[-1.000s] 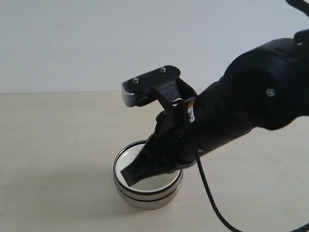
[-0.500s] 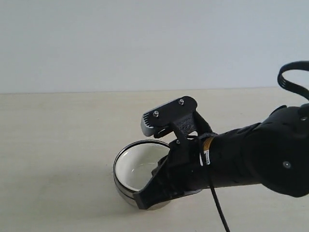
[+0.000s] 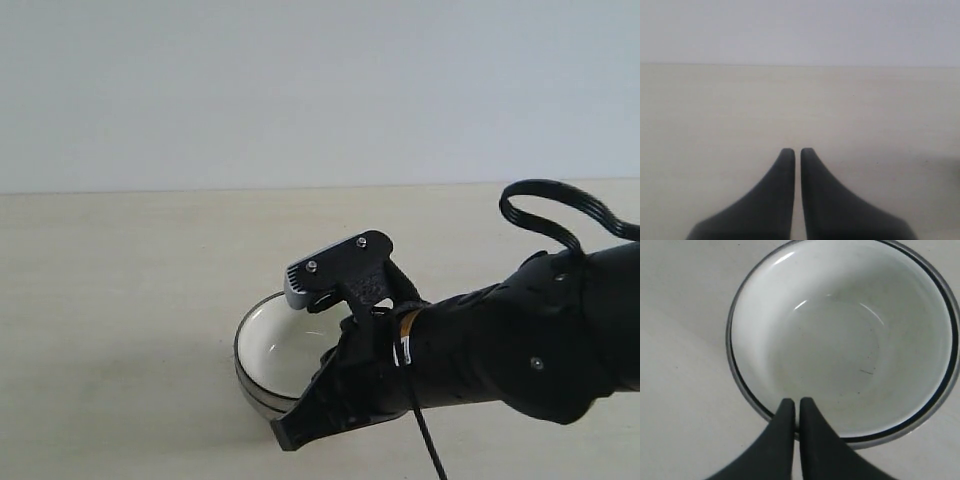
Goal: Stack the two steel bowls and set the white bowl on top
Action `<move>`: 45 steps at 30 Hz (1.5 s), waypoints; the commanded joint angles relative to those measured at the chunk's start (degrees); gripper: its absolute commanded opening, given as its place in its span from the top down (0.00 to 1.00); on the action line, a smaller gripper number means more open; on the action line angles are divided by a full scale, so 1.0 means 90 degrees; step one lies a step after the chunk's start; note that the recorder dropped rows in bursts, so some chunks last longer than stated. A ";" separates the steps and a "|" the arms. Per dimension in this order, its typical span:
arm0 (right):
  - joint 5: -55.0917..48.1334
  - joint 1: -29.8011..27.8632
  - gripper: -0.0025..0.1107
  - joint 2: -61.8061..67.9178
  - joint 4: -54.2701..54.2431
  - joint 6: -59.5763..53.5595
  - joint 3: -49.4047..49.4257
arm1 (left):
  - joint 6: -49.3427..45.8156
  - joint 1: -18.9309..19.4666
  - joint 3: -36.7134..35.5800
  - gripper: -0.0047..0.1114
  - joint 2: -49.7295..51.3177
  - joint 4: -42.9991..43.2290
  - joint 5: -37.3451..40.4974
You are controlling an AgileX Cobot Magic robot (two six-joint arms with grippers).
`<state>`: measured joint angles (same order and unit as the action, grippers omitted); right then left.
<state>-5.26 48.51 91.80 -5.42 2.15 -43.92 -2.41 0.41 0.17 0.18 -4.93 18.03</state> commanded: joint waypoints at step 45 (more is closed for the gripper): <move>-0.3085 0.0007 0.98 -0.7584 0.0861 -0.0124 -0.0010 | 0.0030 -0.0032 -0.0019 0.93 -0.0020 0.0000 -0.0048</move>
<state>-32.14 48.51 26.48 1.04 0.43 -43.92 -2.41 0.41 0.17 0.18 -4.93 18.03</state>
